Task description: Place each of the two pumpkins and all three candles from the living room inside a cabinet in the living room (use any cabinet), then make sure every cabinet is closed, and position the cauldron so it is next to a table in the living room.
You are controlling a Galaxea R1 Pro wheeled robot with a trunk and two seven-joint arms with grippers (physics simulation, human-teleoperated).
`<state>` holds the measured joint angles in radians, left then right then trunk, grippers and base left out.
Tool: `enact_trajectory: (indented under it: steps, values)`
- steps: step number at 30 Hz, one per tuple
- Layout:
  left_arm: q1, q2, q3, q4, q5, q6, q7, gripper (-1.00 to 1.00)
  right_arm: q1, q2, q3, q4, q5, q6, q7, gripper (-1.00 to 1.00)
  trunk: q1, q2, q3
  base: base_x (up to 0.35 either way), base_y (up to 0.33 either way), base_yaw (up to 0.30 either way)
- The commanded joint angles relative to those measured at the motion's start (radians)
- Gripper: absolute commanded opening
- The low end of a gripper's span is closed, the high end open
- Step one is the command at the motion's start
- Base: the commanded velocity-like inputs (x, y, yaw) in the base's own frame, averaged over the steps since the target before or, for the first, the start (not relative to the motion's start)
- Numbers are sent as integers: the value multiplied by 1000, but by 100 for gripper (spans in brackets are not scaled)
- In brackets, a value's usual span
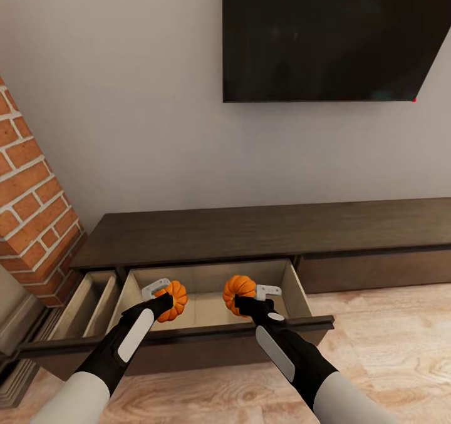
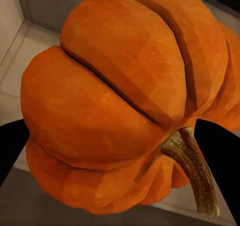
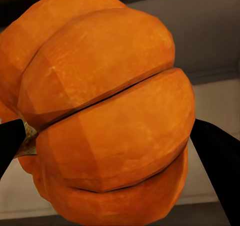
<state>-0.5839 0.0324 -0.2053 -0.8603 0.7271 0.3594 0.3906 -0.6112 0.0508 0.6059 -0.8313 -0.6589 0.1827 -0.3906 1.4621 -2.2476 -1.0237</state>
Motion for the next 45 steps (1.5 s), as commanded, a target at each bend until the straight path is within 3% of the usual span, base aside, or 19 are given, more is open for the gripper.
enact_trajectory:
  steps: [1, 23, 45]
  values:
    - [-1, 1, -5, -2, 9, 1, 10, -100, -1, 0, 3, -2, -5, 3, -7, -100, 0, 0, -1, 51, 0, 0]
    - [-1, 1, -6, -2, 9, 1, 10, -100, -1, -1, 3, -2, -7, 3, -7, -100, 0, 0, -1, 45, 0, 0]
    - [0, 0, -12, -2, 9, -20, 10, -100, -1, -2, 3, 4, -8, -73, 3, -100, 84, -154, -70, 0, 0, 0]
